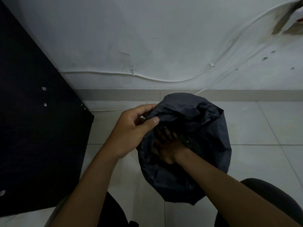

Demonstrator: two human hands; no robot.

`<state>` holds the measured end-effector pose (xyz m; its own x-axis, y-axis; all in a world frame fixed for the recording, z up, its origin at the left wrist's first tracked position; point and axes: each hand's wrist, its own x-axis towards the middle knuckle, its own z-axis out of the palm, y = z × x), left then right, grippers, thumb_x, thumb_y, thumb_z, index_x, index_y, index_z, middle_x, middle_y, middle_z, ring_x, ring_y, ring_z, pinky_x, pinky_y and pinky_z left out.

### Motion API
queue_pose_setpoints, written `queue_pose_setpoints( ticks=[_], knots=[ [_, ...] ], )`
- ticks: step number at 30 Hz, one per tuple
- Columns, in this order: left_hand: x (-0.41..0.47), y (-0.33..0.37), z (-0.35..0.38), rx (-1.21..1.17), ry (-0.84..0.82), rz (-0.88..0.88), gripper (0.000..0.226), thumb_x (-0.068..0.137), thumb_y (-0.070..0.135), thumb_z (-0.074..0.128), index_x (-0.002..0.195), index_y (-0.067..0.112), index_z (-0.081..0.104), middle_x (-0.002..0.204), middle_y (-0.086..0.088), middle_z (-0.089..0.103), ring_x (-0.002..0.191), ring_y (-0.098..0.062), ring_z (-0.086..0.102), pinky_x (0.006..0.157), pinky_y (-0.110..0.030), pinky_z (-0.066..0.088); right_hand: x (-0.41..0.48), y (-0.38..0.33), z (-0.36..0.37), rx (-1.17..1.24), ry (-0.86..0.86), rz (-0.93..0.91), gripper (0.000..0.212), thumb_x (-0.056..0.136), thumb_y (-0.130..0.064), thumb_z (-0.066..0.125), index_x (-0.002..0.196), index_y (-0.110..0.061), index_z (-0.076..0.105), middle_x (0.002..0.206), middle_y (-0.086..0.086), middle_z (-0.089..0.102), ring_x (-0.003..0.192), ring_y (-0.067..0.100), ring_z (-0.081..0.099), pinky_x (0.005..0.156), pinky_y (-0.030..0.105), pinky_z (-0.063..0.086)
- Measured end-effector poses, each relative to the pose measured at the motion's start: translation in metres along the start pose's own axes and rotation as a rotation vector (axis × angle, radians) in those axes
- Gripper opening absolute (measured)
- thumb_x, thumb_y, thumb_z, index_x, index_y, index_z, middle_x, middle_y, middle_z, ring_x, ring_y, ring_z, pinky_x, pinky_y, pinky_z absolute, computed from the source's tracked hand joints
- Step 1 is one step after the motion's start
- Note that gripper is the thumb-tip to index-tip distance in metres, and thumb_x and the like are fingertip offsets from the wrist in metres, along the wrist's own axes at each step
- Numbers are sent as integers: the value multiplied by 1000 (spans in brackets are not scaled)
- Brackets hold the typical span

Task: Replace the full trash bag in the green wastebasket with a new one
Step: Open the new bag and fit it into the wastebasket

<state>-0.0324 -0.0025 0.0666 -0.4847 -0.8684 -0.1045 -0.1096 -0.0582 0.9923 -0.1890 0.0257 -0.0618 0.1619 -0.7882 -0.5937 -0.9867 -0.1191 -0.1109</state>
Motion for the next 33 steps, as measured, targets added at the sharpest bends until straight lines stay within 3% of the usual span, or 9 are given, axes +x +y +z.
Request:
queue_pose_setpoints(
  ticks=[5, 9, 15, 20, 23, 25, 27, 30, 33],
  knots=[
    [4, -14, -7, 301, 179, 52, 31, 94, 18, 62, 124, 26, 65, 111, 8, 71, 97, -14, 66, 91, -41, 55, -7, 1, 0, 78, 28, 11, 68, 98, -63, 17, 156, -32, -2, 164, 2, -13, 149, 29, -16, 120, 50, -1],
    [10, -6, -15, 280, 221, 76, 32, 94, 18, 62, 125, 23, 64, 111, 8, 70, 88, 3, 62, 79, -17, 51, -36, 1, -12, 101, 68, -55, 65, 98, -62, 14, 156, -32, 8, 165, 0, 4, 151, 29, 2, 121, 47, 0],
    [6, -3, 2, 244, 177, 158, 36, 92, 14, 65, 127, 20, 63, 118, 7, 68, 104, 1, 63, 87, -17, 52, -24, 7, 3, 167, -21, 2, 71, 92, -70, 5, 155, -38, 2, 164, 2, -11, 150, 26, -15, 119, 44, -14],
    [18, -14, -1, 305, 405, 212, 30, 92, 9, 61, 120, 22, 64, 111, 8, 67, 96, 4, 61, 84, -9, 46, -36, 7, -21, 104, 385, -118, 58, 99, -52, 25, 151, -27, 30, 160, 9, 25, 147, 35, 20, 118, 49, 17],
    [29, -20, -6, 194, 459, 111, 29, 93, 9, 60, 116, 26, 64, 103, 11, 67, 87, 4, 63, 78, -13, 51, -64, 20, -49, 147, 689, -84, 42, 92, -36, 42, 129, -22, 58, 122, 8, 66, 113, 31, 61, 97, 43, 47],
    [36, -23, -8, 26, 476, 20, 29, 93, 8, 60, 113, 28, 63, 101, 7, 68, 89, -4, 66, 74, -20, 55, -86, 36, -58, 281, 895, 66, 30, 91, -29, 52, 117, -21, 63, 99, 5, 70, 90, 29, 63, 78, 40, 52],
    [40, -29, -10, -211, 504, -94, 30, 94, 5, 59, 119, 21, 63, 107, -1, 70, 98, -16, 69, 79, -30, 58, -99, 49, -57, 559, 973, 283, 27, 91, -25, 60, 118, -21, 58, 99, 4, 62, 90, 24, 57, 77, 35, 48],
    [42, -39, -14, -482, 543, -242, 38, 93, -1, 58, 126, 15, 60, 113, -6, 71, 105, -26, 68, 84, -40, 57, -95, 54, -56, 1083, 787, 479, 47, 88, -33, 69, 125, -21, 43, 104, 1, 53, 90, 17, 56, 79, 36, 50],
    [42, -46, -18, -575, 522, -295, 38, 91, -5, 56, 124, 13, 61, 116, -10, 70, 105, -28, 68, 82, -43, 57, -85, 57, -61, 1538, 664, 426, 51, 86, -27, 72, 125, -20, 40, 102, 4, 61, 89, 23, 66, 75, 44, 59]
  ],
)
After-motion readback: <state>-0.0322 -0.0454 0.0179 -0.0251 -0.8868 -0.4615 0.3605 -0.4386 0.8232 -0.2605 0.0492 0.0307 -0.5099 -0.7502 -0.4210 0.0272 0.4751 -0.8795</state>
